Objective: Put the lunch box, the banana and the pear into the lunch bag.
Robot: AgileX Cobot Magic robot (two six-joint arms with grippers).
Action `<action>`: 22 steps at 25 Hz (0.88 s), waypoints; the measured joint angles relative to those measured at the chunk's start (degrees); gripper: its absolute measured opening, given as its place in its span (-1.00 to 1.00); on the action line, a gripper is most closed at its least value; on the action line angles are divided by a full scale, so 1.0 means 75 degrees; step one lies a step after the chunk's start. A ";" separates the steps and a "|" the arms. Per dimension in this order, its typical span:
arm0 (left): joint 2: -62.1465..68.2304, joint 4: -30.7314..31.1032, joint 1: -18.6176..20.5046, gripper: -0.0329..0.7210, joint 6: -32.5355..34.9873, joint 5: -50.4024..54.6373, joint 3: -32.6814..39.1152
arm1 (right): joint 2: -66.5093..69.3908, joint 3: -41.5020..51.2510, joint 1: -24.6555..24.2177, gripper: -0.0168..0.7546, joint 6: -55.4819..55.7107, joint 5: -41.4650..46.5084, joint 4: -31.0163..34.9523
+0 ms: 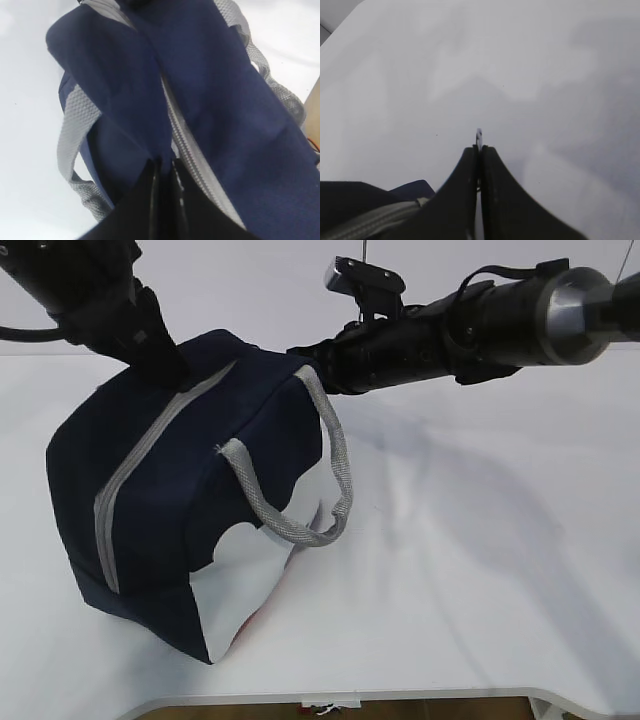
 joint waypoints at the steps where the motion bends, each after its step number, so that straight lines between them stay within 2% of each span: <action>1: 0.0000 0.0000 0.0000 -0.92 0.0000 0.0005 0.0000 | 0.0005 0.0000 0.0000 -0.92 0.0000 0.0000 0.0000; 16: 0.0000 0.0018 0.0000 -0.92 0.0003 0.0050 0.0000 | 0.0205 -0.0013 0.0000 -0.91 0.0093 -0.0169 0.0009; 19: -0.0007 0.0018 0.0000 -0.92 0.0003 0.0079 0.0000 | 0.0145 -0.0013 0.0000 -0.79 0.0007 -0.0172 -0.0017; 22: -0.0018 0.0018 0.0000 -0.91 0.0003 0.0089 0.0000 | 0.0115 -0.0013 0.0000 -0.50 -0.0026 -0.0186 -0.0017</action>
